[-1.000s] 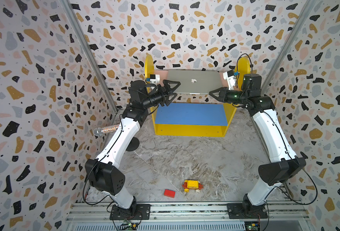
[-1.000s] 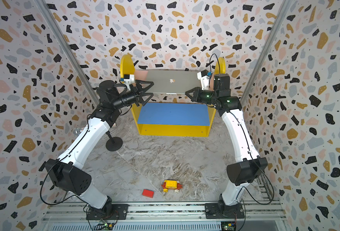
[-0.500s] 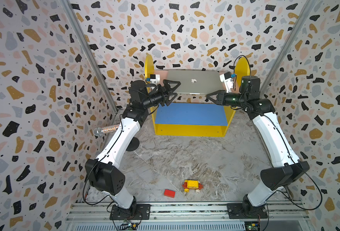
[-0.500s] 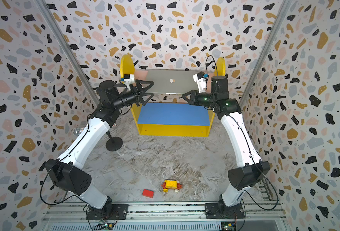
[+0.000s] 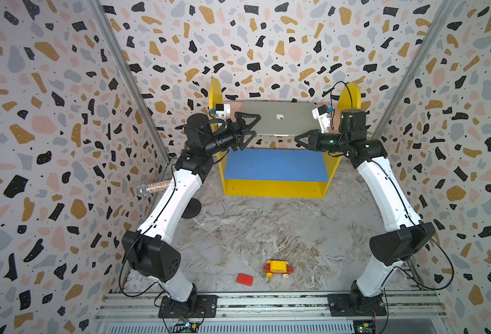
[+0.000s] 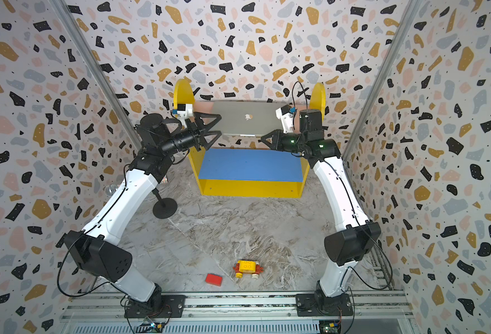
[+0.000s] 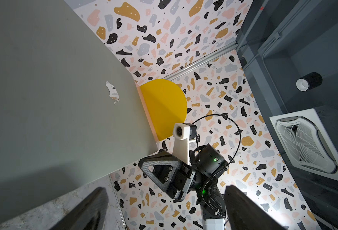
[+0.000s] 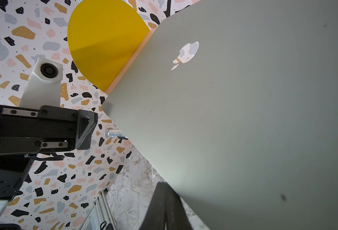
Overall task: Close the laptop lid and set it aside
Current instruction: Place the laptop on the shelf.
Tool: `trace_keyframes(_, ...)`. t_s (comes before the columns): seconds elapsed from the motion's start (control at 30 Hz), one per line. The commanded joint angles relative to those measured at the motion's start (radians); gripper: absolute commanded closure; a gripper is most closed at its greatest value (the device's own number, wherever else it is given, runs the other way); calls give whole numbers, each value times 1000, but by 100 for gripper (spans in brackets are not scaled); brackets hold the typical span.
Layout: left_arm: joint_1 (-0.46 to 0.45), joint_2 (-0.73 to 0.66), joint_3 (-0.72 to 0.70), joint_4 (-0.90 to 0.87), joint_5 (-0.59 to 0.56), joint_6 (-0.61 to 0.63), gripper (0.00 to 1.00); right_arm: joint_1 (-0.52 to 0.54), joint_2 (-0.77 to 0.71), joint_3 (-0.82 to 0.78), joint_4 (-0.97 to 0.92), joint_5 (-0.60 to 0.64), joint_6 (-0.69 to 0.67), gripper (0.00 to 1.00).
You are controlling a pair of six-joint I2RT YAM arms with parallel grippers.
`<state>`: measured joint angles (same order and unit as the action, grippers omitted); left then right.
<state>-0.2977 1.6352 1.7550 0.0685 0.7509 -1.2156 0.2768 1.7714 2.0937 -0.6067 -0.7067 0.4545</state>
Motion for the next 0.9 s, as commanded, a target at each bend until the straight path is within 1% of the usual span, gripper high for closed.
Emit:
trace_keyframes(0.0,-3,17,32,44,11,11,6,-10,7,53,4,3,-9,92)
trace_keyframes(0.33,-3,36,45,37,11,14,7,-31,43,76,28,-12,22,92)
trace_keyframes(0.4,-3,42,46,40,15,15,12,-32,48,79,30,-14,25,93)
trace_keyframes(0.67,-3,54,48,47,16,14,24,-37,64,92,38,-20,33,93)
trace_keyframes(0.87,-3,75,71,42,17,11,26,-42,72,101,46,-25,43,93)
